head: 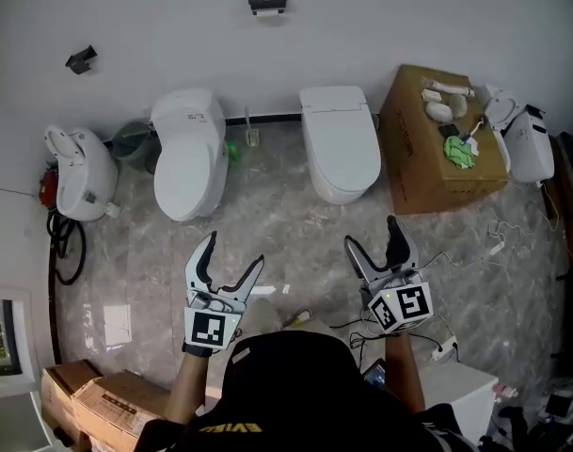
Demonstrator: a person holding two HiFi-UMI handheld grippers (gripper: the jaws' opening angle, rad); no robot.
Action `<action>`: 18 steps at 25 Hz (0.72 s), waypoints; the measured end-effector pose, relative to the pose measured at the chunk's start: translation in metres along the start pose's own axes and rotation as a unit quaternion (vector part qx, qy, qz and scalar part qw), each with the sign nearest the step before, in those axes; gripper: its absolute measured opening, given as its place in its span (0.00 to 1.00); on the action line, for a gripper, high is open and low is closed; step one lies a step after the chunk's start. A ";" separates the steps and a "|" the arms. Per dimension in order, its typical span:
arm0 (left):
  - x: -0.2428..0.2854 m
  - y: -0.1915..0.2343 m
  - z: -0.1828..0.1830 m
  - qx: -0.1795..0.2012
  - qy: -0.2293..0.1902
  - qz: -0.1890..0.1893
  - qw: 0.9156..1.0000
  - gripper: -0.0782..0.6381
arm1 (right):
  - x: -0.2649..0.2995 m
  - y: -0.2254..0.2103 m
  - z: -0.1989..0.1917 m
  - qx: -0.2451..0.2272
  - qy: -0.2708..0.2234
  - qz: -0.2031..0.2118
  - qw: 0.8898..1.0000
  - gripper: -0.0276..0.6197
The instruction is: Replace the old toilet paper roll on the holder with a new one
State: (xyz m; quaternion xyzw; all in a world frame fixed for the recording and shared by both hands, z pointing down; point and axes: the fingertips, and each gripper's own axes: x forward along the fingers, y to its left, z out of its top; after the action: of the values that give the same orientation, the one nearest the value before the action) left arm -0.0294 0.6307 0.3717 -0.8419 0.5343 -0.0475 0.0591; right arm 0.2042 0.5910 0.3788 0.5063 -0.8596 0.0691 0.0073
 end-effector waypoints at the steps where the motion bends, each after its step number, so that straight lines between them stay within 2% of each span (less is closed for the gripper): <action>1: 0.002 -0.004 -0.003 0.000 0.007 -0.003 1.000 0.66 | 0.003 -0.001 -0.002 0.008 0.003 0.003 1.000 0.67; 5: 0.016 0.008 -0.017 -0.016 0.026 0.003 1.000 0.66 | 0.024 -0.007 -0.011 -0.009 0.021 0.003 1.000 0.67; 8: 0.038 0.032 -0.032 -0.022 0.037 0.021 0.999 0.66 | 0.043 -0.023 -0.023 -0.001 0.038 -0.001 0.999 0.67; 10: 0.060 0.047 -0.043 -0.037 0.038 0.026 0.998 0.66 | 0.056 -0.042 -0.031 0.007 0.048 -0.017 0.999 0.67; 15: 0.131 0.091 -0.053 -0.039 0.020 0.010 0.999 0.66 | 0.118 -0.079 -0.029 0.011 0.059 -0.050 0.997 0.66; 18: 0.172 0.129 -0.041 -0.064 -0.003 0.005 0.998 0.66 | 0.167 -0.089 -0.022 0.037 0.073 -0.048 0.995 0.65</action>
State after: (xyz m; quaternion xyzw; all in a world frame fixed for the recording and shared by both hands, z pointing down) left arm -0.0773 0.4188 0.3954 -0.8414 0.5403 -0.0105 0.0073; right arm 0.1987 0.4062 0.4244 0.5406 -0.8282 0.1375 0.0544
